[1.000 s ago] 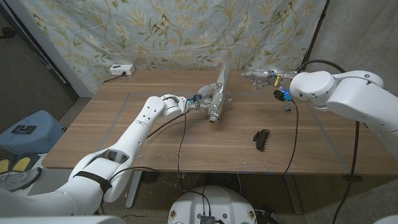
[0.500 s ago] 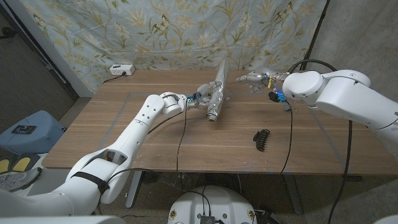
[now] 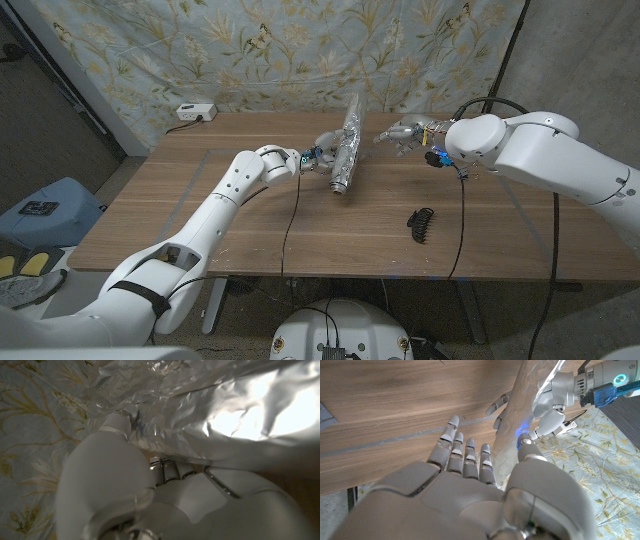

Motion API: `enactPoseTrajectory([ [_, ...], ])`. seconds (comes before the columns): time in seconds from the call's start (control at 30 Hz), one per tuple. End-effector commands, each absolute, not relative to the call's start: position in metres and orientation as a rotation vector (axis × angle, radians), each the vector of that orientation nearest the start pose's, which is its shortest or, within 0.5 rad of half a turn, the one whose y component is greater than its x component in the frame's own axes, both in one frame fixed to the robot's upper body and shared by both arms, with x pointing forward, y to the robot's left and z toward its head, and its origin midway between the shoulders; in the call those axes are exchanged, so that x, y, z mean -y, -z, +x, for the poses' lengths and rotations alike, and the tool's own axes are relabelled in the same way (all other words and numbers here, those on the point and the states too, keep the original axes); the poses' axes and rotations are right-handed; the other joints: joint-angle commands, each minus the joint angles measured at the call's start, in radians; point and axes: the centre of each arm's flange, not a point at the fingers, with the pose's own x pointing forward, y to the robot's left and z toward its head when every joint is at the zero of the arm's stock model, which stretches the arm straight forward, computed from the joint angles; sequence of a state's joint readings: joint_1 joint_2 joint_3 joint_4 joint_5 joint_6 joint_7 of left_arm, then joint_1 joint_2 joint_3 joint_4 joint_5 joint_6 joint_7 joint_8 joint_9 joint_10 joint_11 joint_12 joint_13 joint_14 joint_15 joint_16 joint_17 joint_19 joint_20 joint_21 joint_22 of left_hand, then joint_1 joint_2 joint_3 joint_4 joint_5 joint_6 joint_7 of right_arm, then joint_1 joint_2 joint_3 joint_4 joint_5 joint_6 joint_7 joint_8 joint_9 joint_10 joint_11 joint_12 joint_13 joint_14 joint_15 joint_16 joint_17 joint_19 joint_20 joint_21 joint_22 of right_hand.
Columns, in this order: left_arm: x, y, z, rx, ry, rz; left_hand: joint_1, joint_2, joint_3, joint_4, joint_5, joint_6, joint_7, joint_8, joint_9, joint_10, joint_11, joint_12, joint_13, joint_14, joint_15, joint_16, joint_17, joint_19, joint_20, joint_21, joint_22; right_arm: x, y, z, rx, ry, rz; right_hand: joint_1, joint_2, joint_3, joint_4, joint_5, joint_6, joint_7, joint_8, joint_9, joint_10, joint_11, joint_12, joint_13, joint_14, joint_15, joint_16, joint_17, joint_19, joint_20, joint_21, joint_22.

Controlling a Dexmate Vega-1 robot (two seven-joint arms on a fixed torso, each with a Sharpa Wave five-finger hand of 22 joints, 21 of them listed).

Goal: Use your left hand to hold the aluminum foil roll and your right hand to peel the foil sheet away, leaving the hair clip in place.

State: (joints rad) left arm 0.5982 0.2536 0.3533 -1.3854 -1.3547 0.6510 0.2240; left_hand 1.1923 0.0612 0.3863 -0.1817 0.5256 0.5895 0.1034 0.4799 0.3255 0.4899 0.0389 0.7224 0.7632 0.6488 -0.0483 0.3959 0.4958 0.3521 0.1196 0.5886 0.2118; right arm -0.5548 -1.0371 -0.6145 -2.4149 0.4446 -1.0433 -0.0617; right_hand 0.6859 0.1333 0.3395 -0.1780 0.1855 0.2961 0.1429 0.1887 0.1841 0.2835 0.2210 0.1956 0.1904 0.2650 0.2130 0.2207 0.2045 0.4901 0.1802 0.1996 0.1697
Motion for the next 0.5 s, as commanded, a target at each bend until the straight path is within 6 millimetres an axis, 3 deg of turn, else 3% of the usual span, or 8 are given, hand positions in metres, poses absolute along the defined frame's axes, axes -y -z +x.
enactPoseTrajectory([
  [0.03,-0.098,-0.027,0.648,-0.143,0.596,-0.581,0.042,0.022,0.018,0.002,0.010,0.113,-0.052,0.060,0.053,0.073,-0.069,0.005,0.030,0.006,-0.004,-0.003,-0.002,0.003,-0.004,0.005,0.001,0.180,-0.080,0.485,0.181,-0.219,-1.025,0.023,0.000,0.014,0.000,0.011,-0.006,0.067,0.003,0.001,0.007,-0.001,0.000,0.002,0.007,0.000,-0.003,0.002,0.005,-0.003,-0.001,0.004],
  [0.3,-0.097,-0.027,0.644,-0.133,0.599,-0.583,0.068,0.024,0.037,0.000,0.027,0.113,-0.049,0.059,0.052,0.067,-0.072,0.001,0.030,-0.005,-0.005,-0.016,-0.008,0.000,-0.013,0.007,-0.002,0.175,-0.081,0.491,0.149,-0.229,-1.050,0.039,0.000,0.018,0.001,0.013,-0.007,0.068,0.003,0.001,0.006,-0.001,-0.001,0.002,0.008,0.001,-0.004,0.002,0.006,-0.002,-0.001,0.005],
  [0.37,-0.097,-0.026,0.643,-0.131,0.595,-0.583,0.074,0.025,0.041,0.001,0.032,0.113,-0.050,0.059,0.051,0.062,-0.071,0.000,0.031,-0.008,-0.006,-0.019,-0.009,-0.001,-0.013,0.007,-0.003,0.174,-0.081,0.493,0.141,-0.232,-1.052,0.083,-0.023,0.003,0.014,0.009,-0.001,0.070,0.004,0.002,0.019,0.000,0.001,0.003,0.027,0.005,-0.002,0.005,0.033,0.022,0.002,0.004],
  [0.5,-0.097,-0.024,0.642,-0.116,0.578,-0.577,0.080,0.026,0.046,0.001,0.038,0.113,-0.050,0.059,0.052,0.061,-0.071,0.001,0.034,-0.010,-0.005,-0.022,-0.010,-0.002,-0.013,0.007,-0.003,0.171,-0.083,0.498,0.127,-0.241,-1.061,0.092,-0.023,-0.004,0.018,0.009,-0.001,0.070,0.003,0.002,0.019,0.000,0.000,0.003,0.029,0.005,-0.003,0.006,0.036,0.024,0.002,0.004],
])
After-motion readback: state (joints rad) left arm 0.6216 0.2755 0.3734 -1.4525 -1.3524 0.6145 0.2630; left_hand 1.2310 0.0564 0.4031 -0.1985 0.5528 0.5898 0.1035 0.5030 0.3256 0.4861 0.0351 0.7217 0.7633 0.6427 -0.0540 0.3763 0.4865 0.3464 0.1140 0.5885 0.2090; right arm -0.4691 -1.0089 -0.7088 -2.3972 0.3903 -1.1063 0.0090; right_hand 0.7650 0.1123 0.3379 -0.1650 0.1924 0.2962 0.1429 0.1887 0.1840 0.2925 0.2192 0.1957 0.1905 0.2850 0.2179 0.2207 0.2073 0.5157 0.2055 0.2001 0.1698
